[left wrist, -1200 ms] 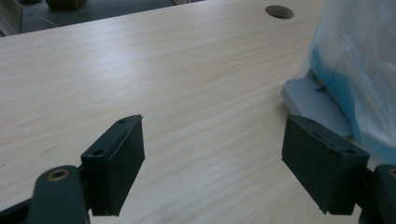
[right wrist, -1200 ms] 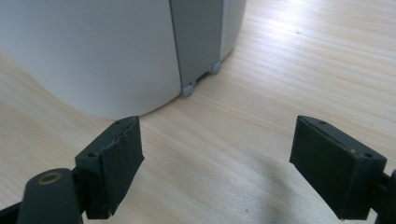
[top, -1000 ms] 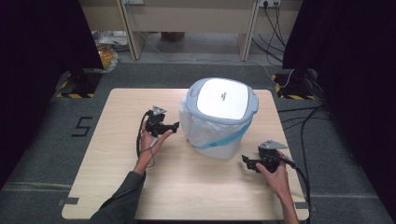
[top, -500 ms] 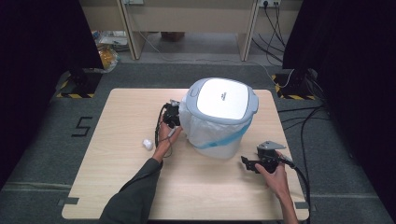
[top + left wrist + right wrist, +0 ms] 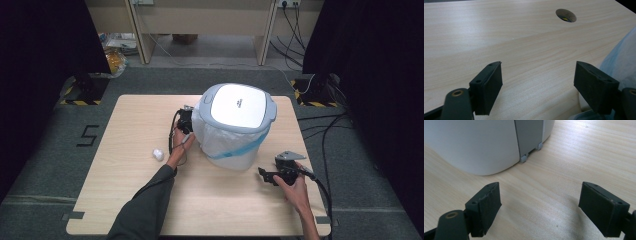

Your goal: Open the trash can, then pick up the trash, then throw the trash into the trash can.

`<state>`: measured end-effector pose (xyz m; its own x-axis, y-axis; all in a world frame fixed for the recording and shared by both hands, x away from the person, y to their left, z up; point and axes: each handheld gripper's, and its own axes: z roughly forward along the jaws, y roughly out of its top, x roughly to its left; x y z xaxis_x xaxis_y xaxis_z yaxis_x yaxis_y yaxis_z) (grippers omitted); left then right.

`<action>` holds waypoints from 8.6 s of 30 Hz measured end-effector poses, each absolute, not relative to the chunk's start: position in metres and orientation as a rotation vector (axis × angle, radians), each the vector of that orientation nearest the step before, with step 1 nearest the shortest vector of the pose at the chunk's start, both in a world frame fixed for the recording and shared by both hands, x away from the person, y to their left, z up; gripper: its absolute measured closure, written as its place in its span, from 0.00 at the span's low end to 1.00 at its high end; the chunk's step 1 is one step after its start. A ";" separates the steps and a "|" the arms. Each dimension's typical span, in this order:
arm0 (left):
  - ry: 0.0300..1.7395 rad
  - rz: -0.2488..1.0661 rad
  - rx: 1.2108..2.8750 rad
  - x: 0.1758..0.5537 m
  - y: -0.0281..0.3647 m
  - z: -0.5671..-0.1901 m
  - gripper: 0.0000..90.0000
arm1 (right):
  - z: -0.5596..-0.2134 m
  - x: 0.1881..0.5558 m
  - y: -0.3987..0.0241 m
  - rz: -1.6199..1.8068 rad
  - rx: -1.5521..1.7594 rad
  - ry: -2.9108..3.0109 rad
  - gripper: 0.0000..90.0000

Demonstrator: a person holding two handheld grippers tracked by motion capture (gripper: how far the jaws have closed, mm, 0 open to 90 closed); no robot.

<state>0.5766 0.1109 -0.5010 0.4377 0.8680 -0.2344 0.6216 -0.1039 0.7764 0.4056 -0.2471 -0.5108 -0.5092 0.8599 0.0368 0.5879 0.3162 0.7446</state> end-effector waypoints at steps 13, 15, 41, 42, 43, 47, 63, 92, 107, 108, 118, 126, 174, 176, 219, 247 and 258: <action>1.263 0.335 1.786 0.581 0.111 -0.499 0.26 | -0.511 0.405 -0.248 1.018 1.298 2.225 0.20; 1.253 0.308 1.797 0.580 0.110 -0.499 0.31 | -0.512 0.406 -0.248 1.017 1.300 2.224 0.20; 1.203 0.278 1.908 0.516 0.115 -0.512 0.41 | -0.498 0.373 -0.232 1.172 1.258 2.188 0.22; 1.205 0.273 1.902 0.514 0.114 -0.513 0.41 | -0.497 0.373 -0.230 1.182 1.260 2.175 0.22; 1.205 0.273 1.902 0.514 0.114 -0.513 0.41 | -0.497 0.373 -0.230 1.182 1.260 2.175 0.22; 1.201 0.265 1.885 0.508 0.112 -0.514 0.44 | -0.493 0.376 -0.227 1.152 1.266 2.132 0.13; 1.184 0.275 1.908 0.484 0.092 -0.516 0.46 | -0.492 0.437 -0.258 1.082 1.425 1.903 0.26; 0.997 0.336 1.960 0.404 0.137 -0.509 0.24 | -0.490 0.349 -0.213 1.247 1.164 2.172 0.19; 1.039 0.430 2.013 0.367 0.188 -0.519 0.21 | -0.499 0.359 -0.155 1.299 0.972 2.269 0.21; 1.039 0.430 2.013 0.367 0.188 -0.519 0.20 | -0.499 0.359 -0.155 1.299 0.972 2.269 0.21; 1.083 0.446 2.042 0.359 0.208 -0.523 0.17 | -0.507 0.377 -0.138 1.219 0.931 2.291 0.24; 1.093 0.457 2.063 0.354 0.212 -0.524 0.17 | -0.509 0.378 -0.138 1.211 0.939 2.310 0.23; 1.216 0.591 1.885 0.409 0.250 -0.503 0.19 | -0.516 0.381 -0.131 1.106 0.963 2.365 0.23; 1.225 0.607 1.903 0.415 0.251 -0.504 0.21 | -0.516 0.381 -0.131 1.106 0.961 2.366 0.23; 1.056 0.479 1.843 0.434 0.229 -0.450 0.57 | -0.516 0.380 -0.130 1.091 0.951 2.362 0.22; 0.878 0.419 1.761 0.443 0.190 -0.376 0.58 | -0.516 0.380 -0.130 1.091 0.946 2.368 0.22; 0.832 0.426 1.762 0.449 0.172 -0.356 0.58 | -0.516 0.380 -0.130 1.089 0.945 2.369 0.22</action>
